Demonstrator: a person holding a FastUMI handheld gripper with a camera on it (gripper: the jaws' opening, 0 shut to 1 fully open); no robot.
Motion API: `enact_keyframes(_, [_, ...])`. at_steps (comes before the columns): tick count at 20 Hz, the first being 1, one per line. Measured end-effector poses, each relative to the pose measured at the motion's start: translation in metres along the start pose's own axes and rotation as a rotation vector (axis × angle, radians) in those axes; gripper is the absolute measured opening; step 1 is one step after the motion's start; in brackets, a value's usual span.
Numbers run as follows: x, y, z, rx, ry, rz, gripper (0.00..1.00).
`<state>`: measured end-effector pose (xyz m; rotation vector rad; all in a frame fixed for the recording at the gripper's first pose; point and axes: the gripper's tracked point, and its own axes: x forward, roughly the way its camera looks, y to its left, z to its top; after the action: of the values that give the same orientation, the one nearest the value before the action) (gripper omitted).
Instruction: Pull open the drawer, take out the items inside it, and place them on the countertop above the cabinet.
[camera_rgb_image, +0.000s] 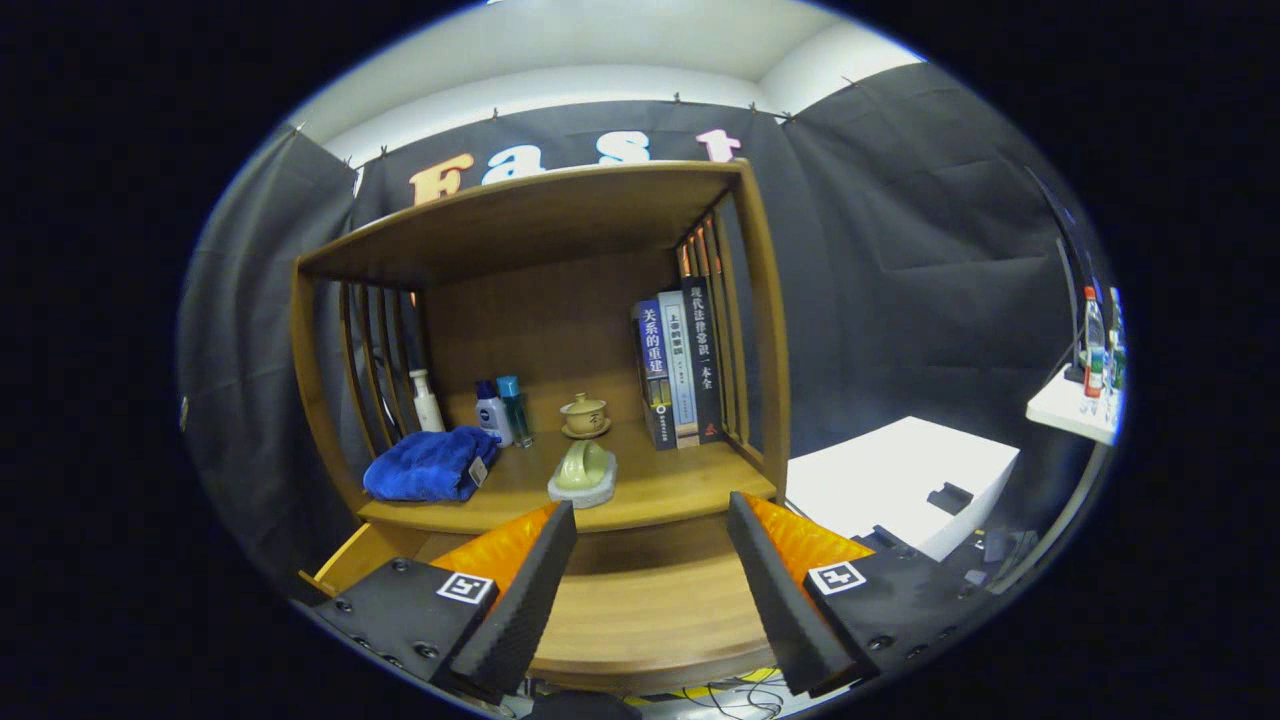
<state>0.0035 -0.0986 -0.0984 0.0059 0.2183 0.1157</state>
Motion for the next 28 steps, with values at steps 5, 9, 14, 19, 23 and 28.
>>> enact_keyframes(5, [-0.042,-0.028,-0.033,0.036,-0.015,-0.038,0.99])
enact_keyframes(9, [-0.057,-0.037,-0.065,0.049,0.013,-0.062,0.99])
enact_keyframes(14, [-0.055,-0.033,-0.110,0.039,0.092,-0.075,0.99])
enact_keyframes(19, [-0.042,-0.024,-0.135,-0.005,0.147,-0.067,0.99])
enact_keyframes(23, [-0.042,-0.023,-0.138,0.002,0.140,-0.061,0.98])
enact_keyframes(28, [-0.039,-0.022,-0.136,-0.056,0.133,-0.087,0.98])
